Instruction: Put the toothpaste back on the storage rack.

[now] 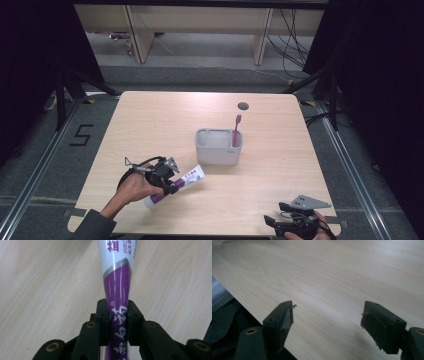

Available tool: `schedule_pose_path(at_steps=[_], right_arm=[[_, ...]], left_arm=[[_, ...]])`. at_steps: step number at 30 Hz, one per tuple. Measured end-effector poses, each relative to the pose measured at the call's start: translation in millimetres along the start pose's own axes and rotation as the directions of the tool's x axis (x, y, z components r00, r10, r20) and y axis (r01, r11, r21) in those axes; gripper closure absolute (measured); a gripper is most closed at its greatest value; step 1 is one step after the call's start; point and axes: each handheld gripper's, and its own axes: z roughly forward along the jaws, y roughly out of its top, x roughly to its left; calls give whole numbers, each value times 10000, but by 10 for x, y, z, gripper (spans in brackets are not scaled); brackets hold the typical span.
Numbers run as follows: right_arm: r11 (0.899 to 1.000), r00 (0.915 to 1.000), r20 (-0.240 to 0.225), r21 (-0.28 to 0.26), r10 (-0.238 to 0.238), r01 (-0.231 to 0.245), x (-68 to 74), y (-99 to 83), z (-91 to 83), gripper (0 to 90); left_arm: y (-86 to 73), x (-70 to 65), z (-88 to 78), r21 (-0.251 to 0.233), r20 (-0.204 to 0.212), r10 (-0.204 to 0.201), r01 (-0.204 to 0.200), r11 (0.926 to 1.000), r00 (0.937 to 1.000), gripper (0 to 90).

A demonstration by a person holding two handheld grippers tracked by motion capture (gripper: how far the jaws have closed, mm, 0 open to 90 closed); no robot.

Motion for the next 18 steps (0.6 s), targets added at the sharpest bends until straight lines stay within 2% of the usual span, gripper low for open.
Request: schedule_pose_path(at_steps=[3,6,7,8,11,12,15,16,17,18], right_arm=[[10000,10000,-21,3,62,-62,-3,-3,3,255],[9999,9999,15,54,139,-140,-10,-5,1,255],[10000,10000,-14,15,14,-14,-19,-4,4,255],[10000,10000,-26,6,11,-11,-20,-3,4,255],[10000,10000,-35,7,36,-36,-18,-3,4,255],[10000,10000,-33,1,33,-33,-18,-4,4,255],[10000,10000,36,10,51,-51,-19,-5,0,255],[10000,10000,-77,-30,37,-37,-24,-7,7,255],[9999,10000,-63,-98,54,-55,-24,-7,9,255],[9999,10000,-63,-98,54,-55,-24,-7,9,255]], left_arm=[[3,-9,-37,-584,-15,-209,208,9981,9998,758],[11,-5,-94,-1025,44,-182,185,9946,9998,758],[19,-1,-111,-1197,22,-78,81,9928,10000,758],[21,-6,-139,-1373,-41,-141,134,9904,9999,758],[33,-2,-219,-1845,77,-107,120,9828,9999,758],[35,-7,-237,-2156,155,-269,296,9760,9995,758],[40,0,-295,-2683,95,-317,331,9628,9995,758],[43,-8,-303,-2957,104,-560,566,9536,9984,758],[46,3,-323,-3019,141,-539,556,9517,9984,758],[51,2,-330,-3273,150,-656,669,9426,9977,758]])
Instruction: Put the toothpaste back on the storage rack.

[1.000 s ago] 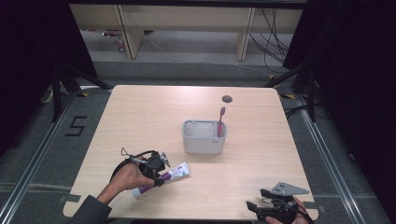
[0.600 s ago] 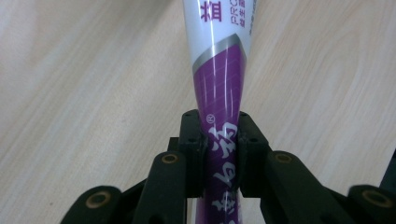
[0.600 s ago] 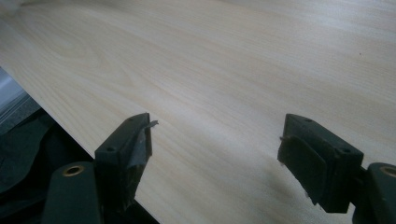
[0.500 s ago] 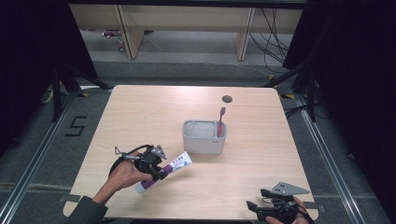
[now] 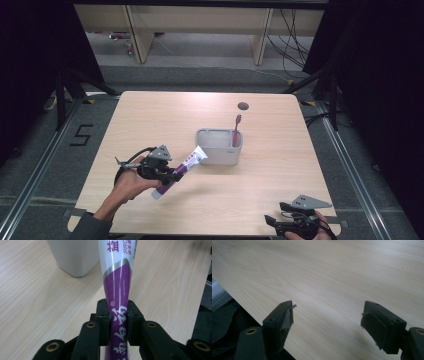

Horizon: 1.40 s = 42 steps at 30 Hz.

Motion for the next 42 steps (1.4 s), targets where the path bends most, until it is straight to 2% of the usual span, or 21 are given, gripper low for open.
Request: schedule_pose_path(at_steps=[1,7,10,17,18,19,22,24,25,26,29,30,39,40,41,42], right_arm=[[10000,9999,116,24,-29,29,0,1,-5,255],[10000,10000,43,-16,-33,33,-4,1,-7,255],[10000,9999,97,5,50,-50,-1,-1,-12,255],[10000,9997,241,18,-64,64,-11,2,-20,255],[10000,9997,240,21,-57,56,-12,1,-18,255],[10000,9997,227,39,-44,43,-11,1,-19,255],[10000,9998,210,28,-55,54,-9,2,-18,255],[10000,9998,203,26,-53,53,-9,2,-18,255],[10000,9997,226,26,-58,57,-10,1,-19,255],[10000,9997,226,26,-58,57,-10,1,-19,255],[10000,9998,210,21,-77,76,-12,0,-20,255],[10000,9998,195,26,-71,70,-12,0,-20,255],[10000,9999,150,34,-67,67,-15,1,-20,255],[10000,9999,151,33,-44,44,-14,1,-21,255],[9998,9998,42,89,193,-194,-1,-4,-19,255],[9998,9998,42,89,193,-194,-1,-4,-19,255]], left_arm=[[9,8,-16,-97,-32,31,-31,9999,10000,758],[71,8,-63,-970,-110,-368,355,9946,9993,758],[88,3,-73,-1053,-241,-355,328,9939,9991,758],[196,-28,-140,-1749,-322,-486,423,9837,9983,759],[221,-22,-148,-1775,-236,-463,414,9833,9987,759],[241,-28,-157,-1885,-386,-454,374,9814,9982,759],[327,-34,-176,-2041,-346,-412,333,9784,9986,759],[393,-37,-180,-2018,-345,-349,272,9791,9988,759],[422,-47,-180,-2139,-509,-339,223,9766,9981,759],[456,-42,-183,-2080,-443,-300,202,9779,9986,759],[541,-38,-197,-2277,-427,-228,125,9737,9988,759],[604,-41,-208,-2474,-431,-269,154,9688,9987,759],[881,-39,-221,-2899,-524,-237,75,9570,9983,758],[923,-26,-212,-2872,-391,-246,124,9578,9989,758],[975,-20,-195,-2987,-534,-255,84,9543,9982,758],[975,-20,-195,-2987,-534,-255,84,9543,9982,758]])
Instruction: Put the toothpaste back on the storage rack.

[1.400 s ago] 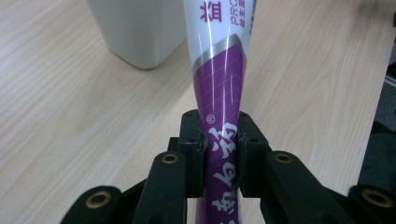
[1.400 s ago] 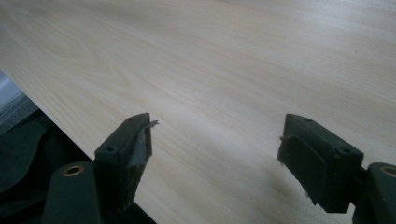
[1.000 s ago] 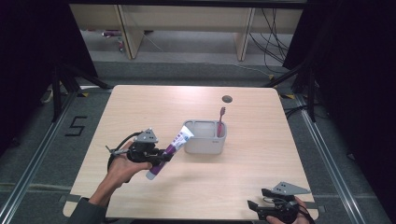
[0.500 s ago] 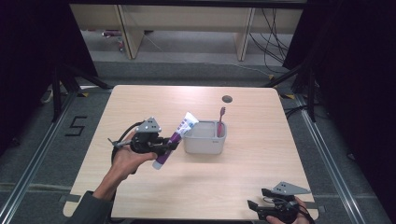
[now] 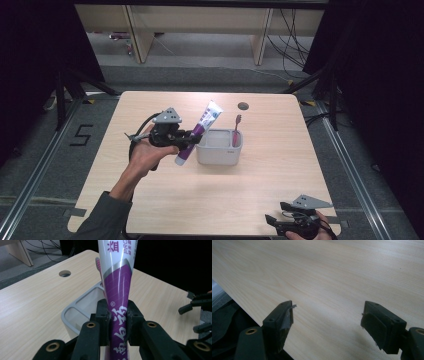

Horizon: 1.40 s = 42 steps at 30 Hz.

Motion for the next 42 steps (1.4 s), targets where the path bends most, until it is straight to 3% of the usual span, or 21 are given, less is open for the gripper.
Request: schedule_pose_path(at_steps=[2,5,16,19,20,21,29,42], right_arm=[[9997,9997,41,-77,-252,252,-20,4,-1,255],[10000,10000,-68,-41,4,-5,-7,-4,5,255],[9996,9998,26,-154,-218,218,-34,-5,5,255],[9999,9998,-139,22,162,-162,-13,-6,-1,255],[9997,9998,-7,-104,-221,221,-40,-4,0,255],[9997,9998,-7,-99,-209,209,-42,-4,-1,255],[9995,9996,84,-119,-279,280,-42,-3,-12,255],[9999,10000,-21,-70,-89,89,-38,-10,-25,255]], left_arm=[[49,4,49,-24,-17,16,-16,10000,10000,758],[107,12,126,-154,30,-52,52,9999,10000,758],[300,48,364,-648,-182,-257,245,9976,9995,758],[338,62,437,-886,-229,-347,325,9955,9991,758],[350,69,454,-850,-273,-346,321,9959,9990,758],[358,73,475,-880,-311,-361,333,9956,9989,758],[394,90,635,-1467,-428,-385,319,9887,9983,757],[336,144,887,-1740,-567,-319,216,9845,9979,756]])
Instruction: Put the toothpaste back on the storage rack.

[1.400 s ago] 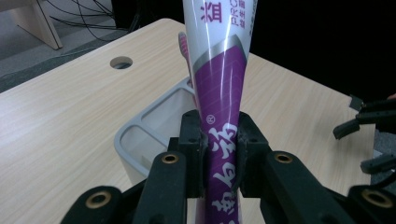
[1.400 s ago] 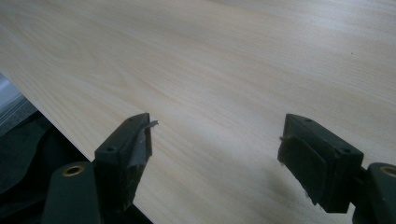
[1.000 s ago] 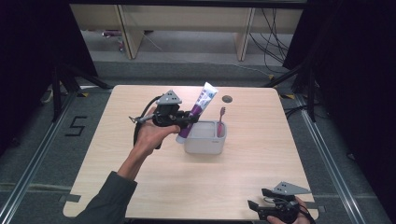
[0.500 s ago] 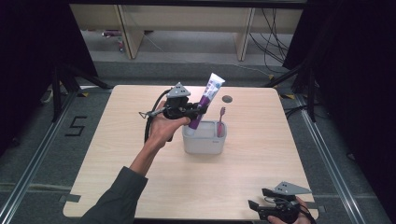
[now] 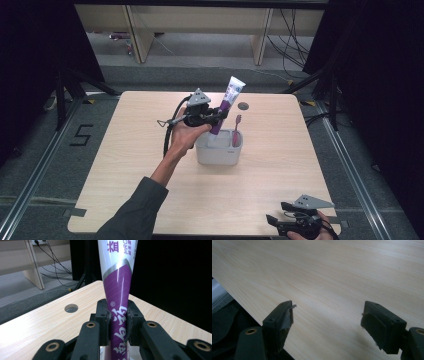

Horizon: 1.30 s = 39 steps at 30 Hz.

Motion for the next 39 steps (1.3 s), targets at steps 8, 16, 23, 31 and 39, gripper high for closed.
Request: schedule_pose_path(at_steps=[8,16,23,31,39], right_arm=[[10000,10000,-11,-36,-74,73,-12,-3,1,254],[10000,10000,-25,-46,-8,8,-9,-6,-4,255],[9999,9999,-67,-74,-130,130,-22,-7,1,255],[9999,9999,-70,-50,-90,90,-18,-9,0,255],[9998,9998,5,-58,-184,184,-22,-8,0,255]], left_arm=[[-87,2,87,-115,-166,9,-11,9999,9999,756],[-179,18,150,-140,-158,-185,183,9997,9997,755],[-319,46,190,-68,-318,-288,286,9996,9991,755],[-412,24,230,96,-287,-59,62,9999,9996,754],[-510,13,260,240,-278,-48,54,9997,9996,752]])
